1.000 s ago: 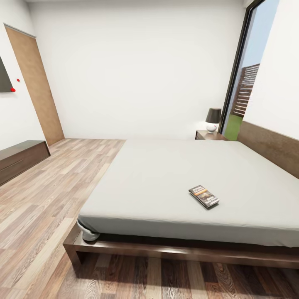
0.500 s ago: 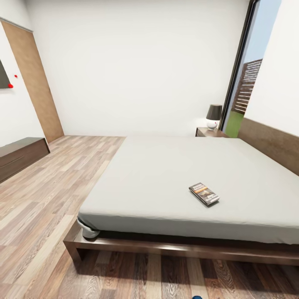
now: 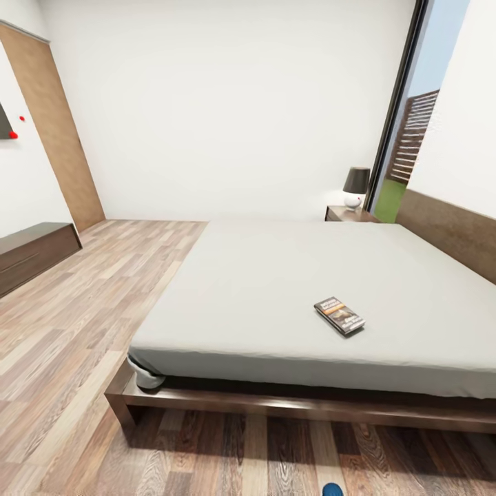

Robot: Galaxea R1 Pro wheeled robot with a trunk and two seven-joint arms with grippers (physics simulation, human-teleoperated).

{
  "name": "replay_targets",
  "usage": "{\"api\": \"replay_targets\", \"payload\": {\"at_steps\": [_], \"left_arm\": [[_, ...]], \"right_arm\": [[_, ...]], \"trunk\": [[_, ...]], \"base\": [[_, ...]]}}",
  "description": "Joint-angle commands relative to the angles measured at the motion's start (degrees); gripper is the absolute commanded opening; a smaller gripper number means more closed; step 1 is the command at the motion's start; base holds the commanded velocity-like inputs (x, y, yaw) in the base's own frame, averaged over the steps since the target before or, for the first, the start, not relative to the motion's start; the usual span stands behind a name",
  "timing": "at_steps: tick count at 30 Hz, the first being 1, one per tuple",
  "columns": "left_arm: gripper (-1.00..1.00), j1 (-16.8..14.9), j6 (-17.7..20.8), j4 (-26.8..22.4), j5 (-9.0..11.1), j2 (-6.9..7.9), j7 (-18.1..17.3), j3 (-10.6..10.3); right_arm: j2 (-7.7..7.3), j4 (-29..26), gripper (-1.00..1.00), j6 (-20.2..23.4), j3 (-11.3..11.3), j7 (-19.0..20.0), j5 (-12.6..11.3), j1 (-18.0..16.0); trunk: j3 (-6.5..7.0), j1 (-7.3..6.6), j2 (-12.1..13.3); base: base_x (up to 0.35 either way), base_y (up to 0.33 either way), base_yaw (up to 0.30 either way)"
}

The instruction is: In the bedroom, move the book from the bed onto either nightstand, and place the two sandals side by side next to the bed.

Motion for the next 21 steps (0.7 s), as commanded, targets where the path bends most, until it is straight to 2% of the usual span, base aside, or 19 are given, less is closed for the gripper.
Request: {"api": "replay_targets", "payload": {"at_steps": [1,10,21], "left_arm": [[-1.0,-0.02,-0.32,-0.06,0.24,0.01,0.02,0.04],[-1.0,-0.02,-0.08,0.02,0.2,0.8,-0.01,0.04],[-1.0,-0.02,-0.06,0.03,-0.02,0.94,0.05,-0.01]], "right_arm": [[-0.03,-0.14,-1.0,0.29,0.07,0.32,0.48,-0.08],[-0.02,-0.21,-1.0,0.14,0.07,0.34,0.58,-0.44],[0.06,-0.24,-1.0,0.35,0.16,0.35,0.76,-2.25]], "trunk": [[-0.3,0.22,-0.44],[-2.09,2.19,-4.05],[-4.08,4.61,-8.46]], "base": [[0.0,0.0,0.0],[0.0,0.0,0.0],[0.0,0.0,0.0]]}}
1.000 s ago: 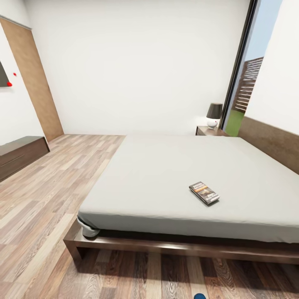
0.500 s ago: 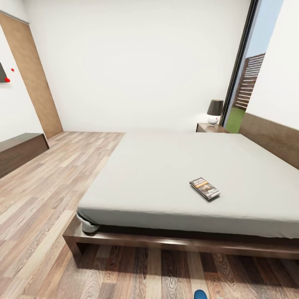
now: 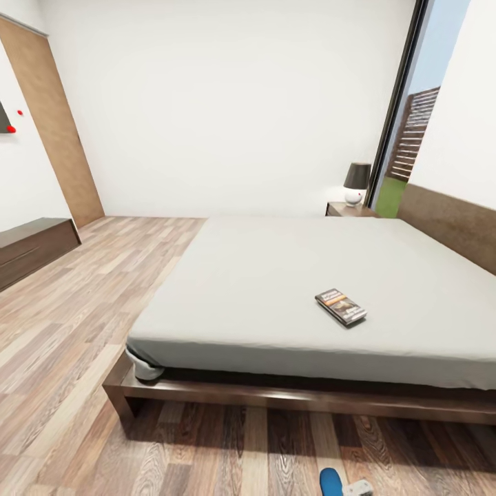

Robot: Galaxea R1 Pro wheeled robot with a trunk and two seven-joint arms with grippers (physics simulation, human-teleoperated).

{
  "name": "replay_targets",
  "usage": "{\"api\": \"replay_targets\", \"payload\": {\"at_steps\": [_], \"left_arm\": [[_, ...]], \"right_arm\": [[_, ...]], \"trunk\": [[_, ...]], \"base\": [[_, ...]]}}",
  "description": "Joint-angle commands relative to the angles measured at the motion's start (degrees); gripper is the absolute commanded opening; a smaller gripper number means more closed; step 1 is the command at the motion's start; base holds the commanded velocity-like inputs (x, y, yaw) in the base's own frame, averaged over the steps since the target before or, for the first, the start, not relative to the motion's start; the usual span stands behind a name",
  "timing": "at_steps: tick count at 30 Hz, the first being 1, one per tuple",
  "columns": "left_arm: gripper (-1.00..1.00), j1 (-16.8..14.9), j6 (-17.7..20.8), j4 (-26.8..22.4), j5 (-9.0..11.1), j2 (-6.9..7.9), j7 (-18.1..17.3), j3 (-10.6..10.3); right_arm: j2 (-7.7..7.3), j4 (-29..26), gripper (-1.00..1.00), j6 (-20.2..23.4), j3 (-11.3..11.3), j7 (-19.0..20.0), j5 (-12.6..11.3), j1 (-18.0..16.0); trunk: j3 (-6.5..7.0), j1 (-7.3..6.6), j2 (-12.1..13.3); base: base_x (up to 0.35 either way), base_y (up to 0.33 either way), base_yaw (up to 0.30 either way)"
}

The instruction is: In the bedroom, move the book from the bed onto either nightstand, and place the two sandals side by side next to the bed.

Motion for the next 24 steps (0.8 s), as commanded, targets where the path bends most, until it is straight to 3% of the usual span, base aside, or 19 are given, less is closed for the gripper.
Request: {"api": "replay_targets", "payload": {"at_steps": [1,24], "left_arm": [[-1.0,-0.02,-0.34,-0.06,0.2,0.0,0.02,0.06],[-1.0,-0.02,-0.25,-0.06,0.11,0.0,0.09,0.03]], "right_arm": [[-0.02,-0.16,-1.0,0.27,0.05,0.32,0.49,-0.02],[0.31,-1.05,-1.0,0.53,-0.02,0.24,-0.33,-2.96]], "trunk": [[-0.24,0.22,-0.44],[-4.37,5.27,-9.66]], "base": [[0.0,0.0,0.0],[0.0,0.0,0.0]]}}
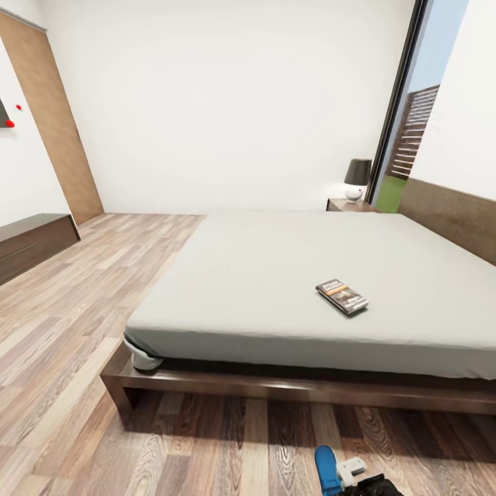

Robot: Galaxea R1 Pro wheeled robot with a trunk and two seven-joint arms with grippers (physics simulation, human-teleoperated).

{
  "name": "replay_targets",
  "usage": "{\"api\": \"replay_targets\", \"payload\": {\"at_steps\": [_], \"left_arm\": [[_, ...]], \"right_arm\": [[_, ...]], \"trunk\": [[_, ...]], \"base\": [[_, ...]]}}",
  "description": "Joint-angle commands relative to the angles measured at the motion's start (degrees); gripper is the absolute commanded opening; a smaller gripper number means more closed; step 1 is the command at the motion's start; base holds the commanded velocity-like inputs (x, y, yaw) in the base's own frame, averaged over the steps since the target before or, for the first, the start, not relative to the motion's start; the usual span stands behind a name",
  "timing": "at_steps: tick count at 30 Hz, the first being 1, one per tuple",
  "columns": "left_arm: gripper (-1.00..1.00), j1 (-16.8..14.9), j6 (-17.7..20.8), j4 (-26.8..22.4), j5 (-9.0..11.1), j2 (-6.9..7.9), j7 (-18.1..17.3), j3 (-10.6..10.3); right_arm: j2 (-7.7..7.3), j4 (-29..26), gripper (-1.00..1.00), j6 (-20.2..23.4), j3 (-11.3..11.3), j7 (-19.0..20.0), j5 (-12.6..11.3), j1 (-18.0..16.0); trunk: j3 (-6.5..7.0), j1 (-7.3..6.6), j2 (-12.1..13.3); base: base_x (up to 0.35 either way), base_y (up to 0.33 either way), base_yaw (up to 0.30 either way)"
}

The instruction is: In the bedroom, move the book from the bed onto either nightstand, and place the two sandals side by side next to the bed.

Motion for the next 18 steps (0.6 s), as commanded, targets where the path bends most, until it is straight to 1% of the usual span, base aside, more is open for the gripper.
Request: {"api": "replay_targets", "payload": {"at_steps": [1,2,4,7,12,18], "left_arm": [[-1.0,-0.01,-0.33,-0.06,0.21,0.0,0.02,0.05],[-1.0,-0.01,-0.33,-0.06,0.21,0.0,0.02,0.05],[-1.0,-0.01,-0.34,-0.06,0.21,0.0,0.01,0.05],[-1.0,-0.01,-0.35,-0.06,0.21,0.0,0.01,0.05],[-1.0,-0.01,-0.33,-0.06,0.21,0.0,0.0,0.05],[-1.0,-0.01,-0.33,-0.06,0.21,0.0,0.0,0.05]], "right_arm": [[0.08,-0.15,-1.0,0.79,0.06,0.31,0.41,-0.33],[0.11,-0.16,-1.0,1.27,0.06,0.38,0.4,-0.52],[0.13,-0.19,-1.0,3.85,0.05,1.45,0.44,-1.46],[-0.04,-0.24,-1.0,5.46,0.05,2.78,0.45,-2.25],[-0.13,-0.24,-1.0,6.38,0.05,3.63,0.49,-3.54],[-0.11,-0.19,-1.0,6.71,0.02,3.77,0.45,-4.41]], "trunk": [[-0.24,0.21,-0.44],[-0.42,0.43,-0.84],[-0.78,0.87,-1.64],[-1.32,1.53,-2.84],[-2.21,2.63,-4.85],[-3.29,3.95,-7.26]], "base": [[0.0,0.0,0.0],[0.0,0.0,0.0],[0.0,0.0,0.0],[0.0,0.0,0.0],[0.0,0.0,0.0],[0.0,0.0,0.0]]}}
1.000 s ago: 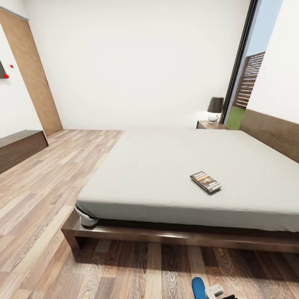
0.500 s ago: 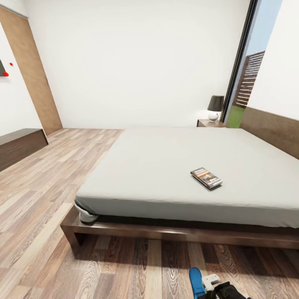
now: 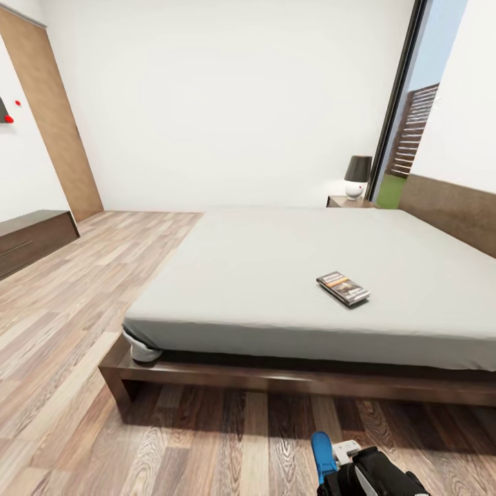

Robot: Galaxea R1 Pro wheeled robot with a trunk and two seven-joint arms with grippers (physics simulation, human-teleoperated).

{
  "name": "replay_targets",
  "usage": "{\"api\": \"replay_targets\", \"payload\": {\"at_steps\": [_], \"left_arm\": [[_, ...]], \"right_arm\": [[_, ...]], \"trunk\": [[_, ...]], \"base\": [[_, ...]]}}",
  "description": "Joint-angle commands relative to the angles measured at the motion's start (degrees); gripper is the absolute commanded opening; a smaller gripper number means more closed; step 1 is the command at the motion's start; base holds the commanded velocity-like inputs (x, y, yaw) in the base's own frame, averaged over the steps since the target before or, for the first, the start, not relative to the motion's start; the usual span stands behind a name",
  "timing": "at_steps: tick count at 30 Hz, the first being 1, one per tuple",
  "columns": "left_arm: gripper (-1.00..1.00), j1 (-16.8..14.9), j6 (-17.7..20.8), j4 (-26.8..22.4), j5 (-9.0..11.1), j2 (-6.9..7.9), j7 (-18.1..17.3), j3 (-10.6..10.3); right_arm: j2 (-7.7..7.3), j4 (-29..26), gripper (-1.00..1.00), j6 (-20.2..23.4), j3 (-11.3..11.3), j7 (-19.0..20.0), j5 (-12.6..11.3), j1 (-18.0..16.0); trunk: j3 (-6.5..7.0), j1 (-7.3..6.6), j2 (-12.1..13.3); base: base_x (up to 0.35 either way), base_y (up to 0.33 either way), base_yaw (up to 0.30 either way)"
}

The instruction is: In the bedroom, move the book from the bed onto either nightstand, and place the two sandals side by side next to the bed.

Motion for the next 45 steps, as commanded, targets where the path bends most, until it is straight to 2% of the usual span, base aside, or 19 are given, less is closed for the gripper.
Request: {"api": "replay_targets", "payload": {"at_steps": [1,9,13,20,36,45], "left_arm": [[-1.0,-0.01,-0.33,-0.06,0.21,0.0,0.03,0.05],[-1.0,-0.01,-0.35,-0.06,0.21,0.0,0.03,0.05],[-1.0,-0.01,-0.33,-0.06,0.21,0.0,0.03,0.05],[-1.0,-0.01,-0.29,-0.06,0.21,0.0,-0.21,0.05],[-1.0,-0.01,-0.31,-0.01,0.2,0.0,-0.65,0.05],[-1.0,-0.01,-0.25,0.03,0.21,1.0,-0.61,0.05]], "right_arm": [[-0.04,-0.14,-1.0,0.44,0.08,0.36,0.4,-0.08],[-0.09,-0.2,-1.0,3.3,-0.38,0.45,0.41,-1.13],[-0.09,-0.2,-1.0,3.67,-2.9,0.42,0.41,-1.41],[0.11,-0.2,-1.0,3.83,-4.13,0.38,0.41,-2.14],[0.34,-0.2,-1.0,3.85,-4.27,0.37,0.41,-2.72],[0.26,-0.2,-1.0,3.85,-4.27,0.37,0.41,-2.72]], "trunk": [[-0.24,0.21,-0.44],[-1.67,1.97,-3.65],[-2.39,2.85,-5.25],[-2.39,2.85,-5.25],[-2.39,2.85,-5.25],[-2.39,2.85,-5.25]], "base": [[0.0,0.0,0.0],[0.0,0.0,0.0],[0.0,0.0,0.0],[0.0,0.0,0.0],[0.0,0.134,0.0],[0.0,0.157,0.0]]}}
